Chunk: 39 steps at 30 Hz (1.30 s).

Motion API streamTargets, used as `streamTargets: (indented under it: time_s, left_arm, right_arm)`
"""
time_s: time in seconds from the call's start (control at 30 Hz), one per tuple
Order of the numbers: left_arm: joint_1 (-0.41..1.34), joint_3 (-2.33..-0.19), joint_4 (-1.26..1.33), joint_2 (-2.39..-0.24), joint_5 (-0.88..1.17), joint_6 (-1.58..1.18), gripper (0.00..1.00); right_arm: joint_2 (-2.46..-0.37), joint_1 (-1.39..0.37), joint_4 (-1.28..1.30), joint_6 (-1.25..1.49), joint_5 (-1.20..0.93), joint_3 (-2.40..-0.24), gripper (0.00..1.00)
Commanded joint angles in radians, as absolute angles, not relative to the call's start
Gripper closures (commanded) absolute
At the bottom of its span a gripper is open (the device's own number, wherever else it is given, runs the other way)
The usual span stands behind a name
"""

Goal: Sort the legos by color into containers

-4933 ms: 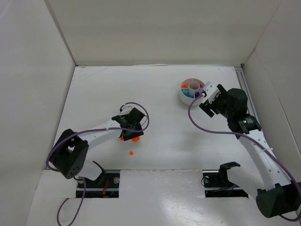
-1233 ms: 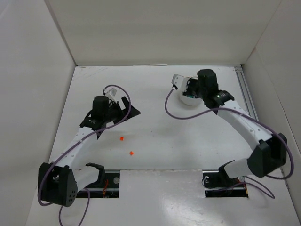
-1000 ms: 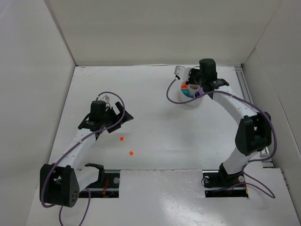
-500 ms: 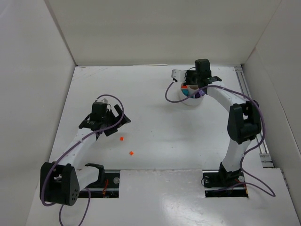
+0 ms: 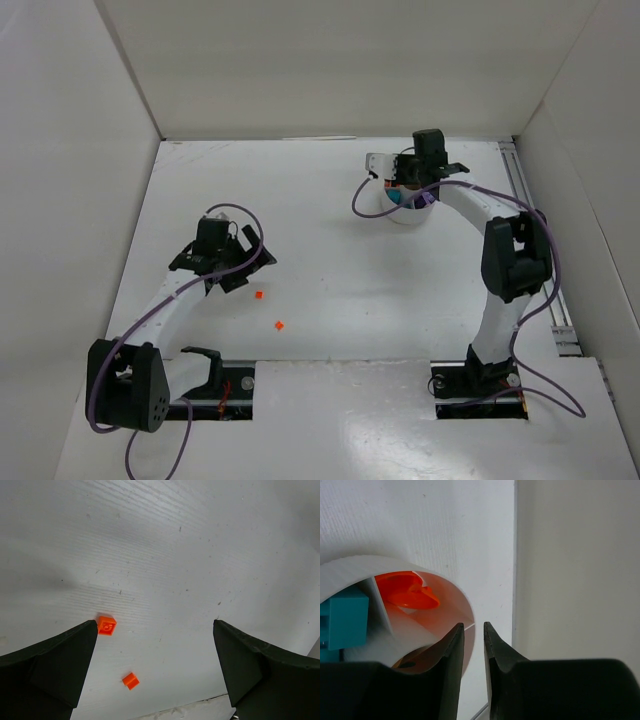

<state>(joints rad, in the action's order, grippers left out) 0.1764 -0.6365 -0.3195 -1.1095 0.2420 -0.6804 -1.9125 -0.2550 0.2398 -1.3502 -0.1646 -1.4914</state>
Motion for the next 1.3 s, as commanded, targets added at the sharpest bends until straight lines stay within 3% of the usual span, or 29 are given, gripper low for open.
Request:
streamTargets:
  time_s: [0.0,0.23,0.67,1.0,1.27]
  left_arm:
    - [0.173,-0.673,-0.368,-1.085,0.195,-0.704,0.0]
    - [0.173,-0.673,-0.448,-1.094,0.121,-0.739,0.02]
    - [0.347,-0.683,-0.534,-1.123,-0.146,-0.88,0.53]
    - [0.433,-0.661,-0.505,-1.216,-0.19,-0.919,0.56]
    - [0.443,-0.621,-0.466,-1.246,-0.218,-0.919,0.65]
  right_arm:
    - [-1.896,-0.25,0.245,-1.353,-0.189,-1.514,0.72]
    - [-1.76,-0.241,0.187,-1.264,-0.302,-1.479,0.7]
    - [-1.415,-0.202,0.137,-0.938,-0.316,-1.3,0.68]
    - [-1.157,-0.202,0.137,-0.836,-0.249,-1.106,0.66]
    - [-1.062,-0.202,0.215,-0.836,-0.206,-1.057,0.65]
